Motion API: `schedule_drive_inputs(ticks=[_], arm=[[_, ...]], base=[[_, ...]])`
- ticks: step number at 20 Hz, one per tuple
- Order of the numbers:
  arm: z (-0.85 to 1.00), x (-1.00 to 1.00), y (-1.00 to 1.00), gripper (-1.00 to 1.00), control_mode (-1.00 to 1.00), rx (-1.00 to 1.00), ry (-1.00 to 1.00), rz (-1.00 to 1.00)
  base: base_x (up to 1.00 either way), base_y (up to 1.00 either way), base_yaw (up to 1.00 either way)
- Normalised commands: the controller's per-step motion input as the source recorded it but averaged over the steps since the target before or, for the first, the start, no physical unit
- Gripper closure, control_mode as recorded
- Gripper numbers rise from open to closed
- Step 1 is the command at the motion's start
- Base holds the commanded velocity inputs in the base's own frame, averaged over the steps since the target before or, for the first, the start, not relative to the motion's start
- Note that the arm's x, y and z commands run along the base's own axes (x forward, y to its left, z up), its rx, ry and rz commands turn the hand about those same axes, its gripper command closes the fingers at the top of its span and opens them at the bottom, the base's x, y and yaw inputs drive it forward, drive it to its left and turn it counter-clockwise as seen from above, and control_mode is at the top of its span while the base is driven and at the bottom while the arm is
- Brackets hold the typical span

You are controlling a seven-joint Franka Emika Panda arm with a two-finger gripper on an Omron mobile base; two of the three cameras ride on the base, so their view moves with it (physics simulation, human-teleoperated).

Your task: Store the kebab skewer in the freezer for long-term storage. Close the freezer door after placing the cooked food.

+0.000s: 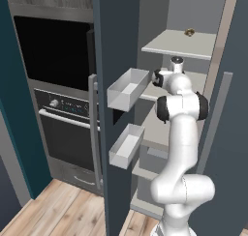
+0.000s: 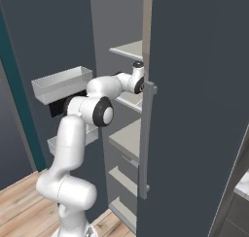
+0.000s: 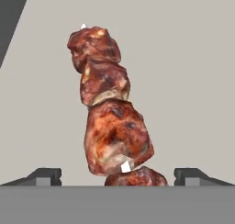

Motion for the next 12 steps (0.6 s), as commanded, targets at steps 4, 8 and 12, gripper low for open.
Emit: schedule_drive_inputs(ticks=[4, 8, 12], arm=[[0.00, -0.36, 0.16, -1.00, -1.00, -0.02, 0.00, 0.00], [0.00, -0.53, 0.18, -1.00, -1.00, 0.00, 0.00, 0.00], [0.00, -0.54, 0.27, -1.00, -1.00, -0.01, -0.01, 0.01]], base=[[0.00, 0.00, 0.00], [0.00, 0.00, 0.00], [0.00, 0.00, 0.00]])
